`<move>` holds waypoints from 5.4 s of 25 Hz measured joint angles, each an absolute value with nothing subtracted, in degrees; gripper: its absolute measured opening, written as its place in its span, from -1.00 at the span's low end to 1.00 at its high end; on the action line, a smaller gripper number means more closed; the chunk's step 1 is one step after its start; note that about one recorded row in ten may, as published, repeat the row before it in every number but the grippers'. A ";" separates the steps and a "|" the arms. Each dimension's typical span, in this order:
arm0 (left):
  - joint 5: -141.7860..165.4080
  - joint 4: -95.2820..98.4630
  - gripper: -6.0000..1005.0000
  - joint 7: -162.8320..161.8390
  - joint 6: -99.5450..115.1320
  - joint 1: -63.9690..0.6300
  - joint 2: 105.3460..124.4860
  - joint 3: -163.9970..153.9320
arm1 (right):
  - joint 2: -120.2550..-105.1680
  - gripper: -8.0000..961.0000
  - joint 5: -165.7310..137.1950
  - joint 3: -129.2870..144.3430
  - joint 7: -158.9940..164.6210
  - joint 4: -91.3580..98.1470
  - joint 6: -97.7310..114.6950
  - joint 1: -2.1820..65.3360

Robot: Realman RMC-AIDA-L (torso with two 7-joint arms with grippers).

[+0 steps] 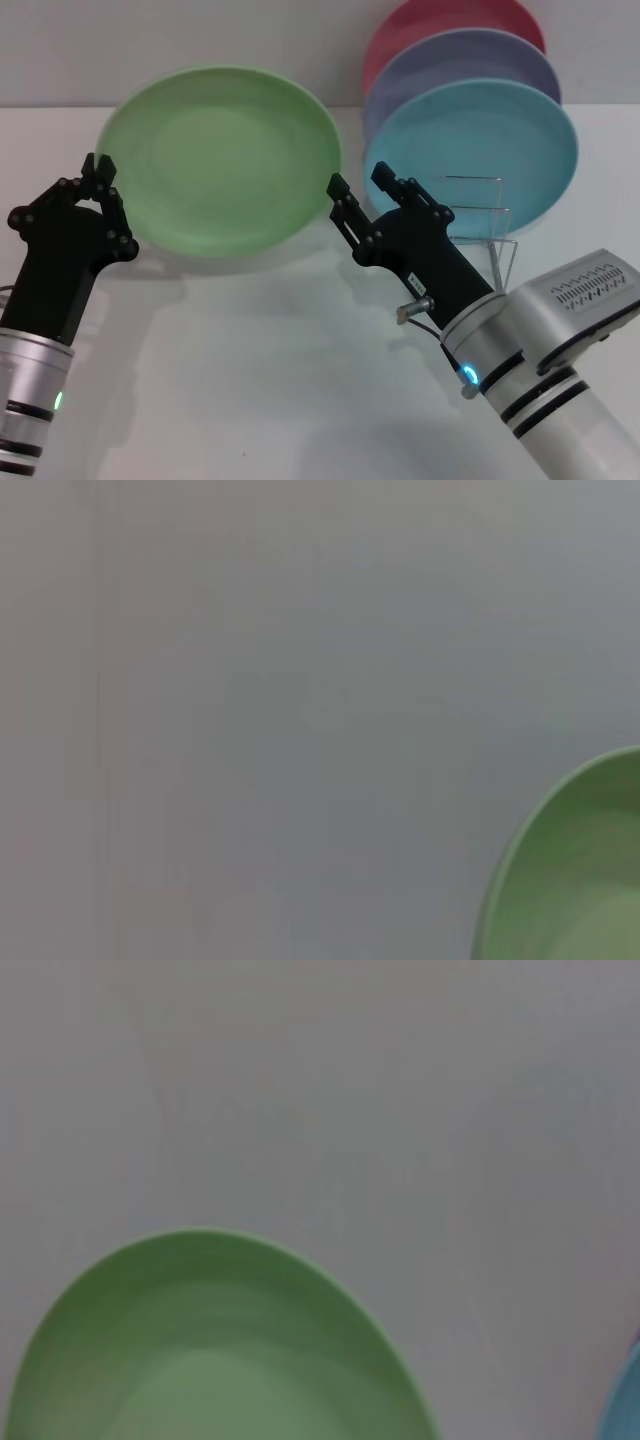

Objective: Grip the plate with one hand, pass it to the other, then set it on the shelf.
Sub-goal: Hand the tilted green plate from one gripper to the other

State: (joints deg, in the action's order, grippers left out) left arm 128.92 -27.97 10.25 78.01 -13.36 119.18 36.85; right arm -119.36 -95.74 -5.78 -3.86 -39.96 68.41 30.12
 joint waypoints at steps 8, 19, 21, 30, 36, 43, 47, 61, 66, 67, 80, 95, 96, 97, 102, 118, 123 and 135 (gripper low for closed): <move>128.93 -28.16 -0.92 11.56 77.95 -13.58 119.18 35.47 | -119.37 0.01 -95.80 -6.12 -3.90 -39.98 66.51 31.41; 128.94 -28.22 -0.92 11.46 78.14 -13.36 119.18 34.97 | -119.34 -0.01 -95.80 -7.74 -3.96 -39.75 64.16 32.34; 128.93 -28.22 -0.92 11.46 78.17 -13.36 119.18 34.91 | -119.34 -0.04 -95.80 -7.75 -3.96 -39.72 64.13 32.39; 128.93 -28.22 -0.92 11.56 78.17 -13.61 119.18 34.88 | -119.40 -0.17 -95.88 -7.74 -4.54 -39.63 63.98 32.54; 128.93 -28.22 -0.92 11.59 78.14 -13.71 119.18 34.89 | -119.44 -0.26 -95.89 -8.02 -4.60 -39.63 63.98 32.46; 128.93 -28.21 -0.92 11.54 77.92 -13.89 119.18 34.89 | -119.44 -0.31 -95.89 -8.11 -4.60 -39.63 63.98 32.31; 128.93 -28.04 -0.92 11.51 77.86 -14.11 119.18 34.89 | -119.44 -0.32 -95.89 -8.16 -4.60 -39.65 63.98 32.25; 128.69 -27.61 -0.92 11.59 77.54 -14.11 119.18 35.45 | -119.53 -0.33 -95.89 -8.18 -4.63 -39.58 63.64 32.04; 126.99 -27.59 -0.92 11.95 77.52 -13.85 119.18 35.44 | -119.48 -0.33 -95.89 -8.29 -7.31 -39.62 63.55 32.16; 126.76 -27.59 -0.92 12.07 77.52 -13.83 119.18 35.39 | -119.48 -0.33 -95.89 -8.29 -7.31 -39.62 63.55 32.16; 124.44 -29.08 -0.92 17.38 77.51 -13.12 119.18 33.47 | -119.35 -0.33 -96.11 -8.96 -7.56 -39.33 61.06 32.93; 119.19 -31.73 -0.92 23.88 77.44 -13.10 119.18 30.31 | -119.17 -0.33 -96.50 -9.13 -7.62 -38.09 59.45 33.68; 119.18 -31.82 -0.92 23.95 77.43 -13.09 119.18 30.31 | -119.15 -0.33 -96.51 -9.14 -7.63 -38.04 59.34 33.80; 119.15 -31.85 -0.92 23.96 77.43 -13.07 119.18 30.31 | -119.13 -0.33 -96.53 -9.14 -7.63 -37.94 59.24 33.88; 119.09 -31.91 -0.92 23.98 77.39 -13.03 119.18 29.71 | -119.05 -0.33 -98.00 -10.11 -7.65 -37.50 58.54 34.03; 118.67 -31.89 -0.92 23.99 76.89 -13.12 119.18 29.44 | -119.18 -0.56 -103.19 -14.42 -7.65 -37.35 55.91 33.40; 118.64 -31.81 -0.92 23.75 76.89 -13.07 119.18 29.44 | -119.18 -0.56 -103.20 -14.52 -7.65 -37.35 55.89 33.40; 118.66 -31.81 -0.92 23.85 76.99 -13.01 119.18 28.82 | -119.27 -0.56 -103.19 -14.98 -7.65 -37.26 55.89 33.38</move>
